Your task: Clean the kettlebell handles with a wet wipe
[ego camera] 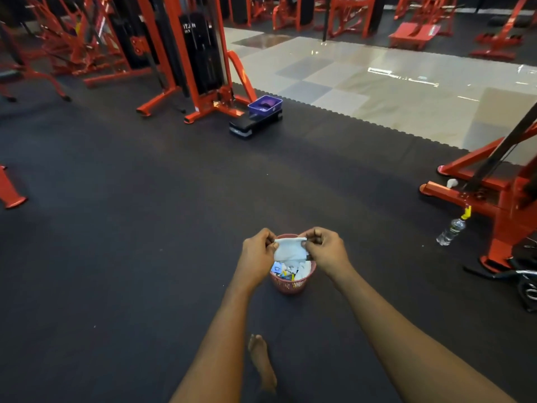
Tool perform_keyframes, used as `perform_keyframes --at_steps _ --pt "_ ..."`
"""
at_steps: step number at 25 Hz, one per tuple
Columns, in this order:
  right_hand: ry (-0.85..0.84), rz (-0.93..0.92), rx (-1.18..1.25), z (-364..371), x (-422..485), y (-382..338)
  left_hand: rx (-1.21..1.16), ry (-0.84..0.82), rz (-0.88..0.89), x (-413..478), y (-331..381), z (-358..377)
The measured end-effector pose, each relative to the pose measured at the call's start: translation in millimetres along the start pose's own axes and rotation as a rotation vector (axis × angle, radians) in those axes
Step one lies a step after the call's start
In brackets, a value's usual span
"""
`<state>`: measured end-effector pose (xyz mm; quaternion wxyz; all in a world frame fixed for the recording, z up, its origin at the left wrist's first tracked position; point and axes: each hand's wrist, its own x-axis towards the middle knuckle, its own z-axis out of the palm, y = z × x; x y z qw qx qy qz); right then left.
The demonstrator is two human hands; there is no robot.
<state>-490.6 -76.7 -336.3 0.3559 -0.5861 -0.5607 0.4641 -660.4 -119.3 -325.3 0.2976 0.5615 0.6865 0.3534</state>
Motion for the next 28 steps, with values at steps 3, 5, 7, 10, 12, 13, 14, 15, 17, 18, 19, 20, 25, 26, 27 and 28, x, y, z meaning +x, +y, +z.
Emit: perform_keyframes --at_steps 3,5,7,10,12,13,14,15,17,18,19,20,25,26,27,28 --pt "0.035 0.1 -0.032 17 76 3 -0.001 -0.08 -0.041 83 -21 5" --pt "0.036 0.15 -0.086 30 122 4 0.003 -0.142 -0.074 134 -35 9" --pt "0.05 0.206 -0.094 39 163 5 0.012 -0.176 -0.096 180 -48 14" --pt "0.032 0.298 -0.109 51 207 13 0.03 -0.209 -0.173 230 -68 29" --pt "0.015 0.355 -0.125 55 230 30 0.043 -0.258 -0.216 252 -83 47" --pt "0.011 0.396 -0.127 55 243 41 0.043 -0.272 -0.254 262 -91 60" --pt "-0.004 0.425 -0.138 57 256 54 0.039 -0.271 -0.289 269 -102 73" --pt "-0.038 0.455 -0.154 59 272 72 0.036 -0.276 -0.341 275 -113 89" --pt "-0.093 0.536 -0.17 64 302 107 0.043 -0.301 -0.44 283 -134 120" --pt "-0.119 0.577 -0.178 67 317 128 0.028 -0.303 -0.496 287 -145 138" --pt "-0.163 0.614 -0.19 71 332 147 0.001 -0.299 -0.563 290 -156 156" --pt "-0.214 0.638 -0.216 75 350 169 -0.02 -0.294 -0.628 295 -169 177" --pt "-0.401 0.667 -0.271 96 406 260 -0.042 -0.228 -0.795 324 -227 255" --pt "-0.431 0.659 -0.287 99 412 276 -0.049 -0.21 -0.823 329 -239 267" --pt "-0.443 0.653 -0.321 101 417 284 -0.043 -0.204 -0.863 332 -247 273" --pt "-0.435 0.664 -0.339 103 419 290 -0.032 -0.188 -0.9 332 -254 278"
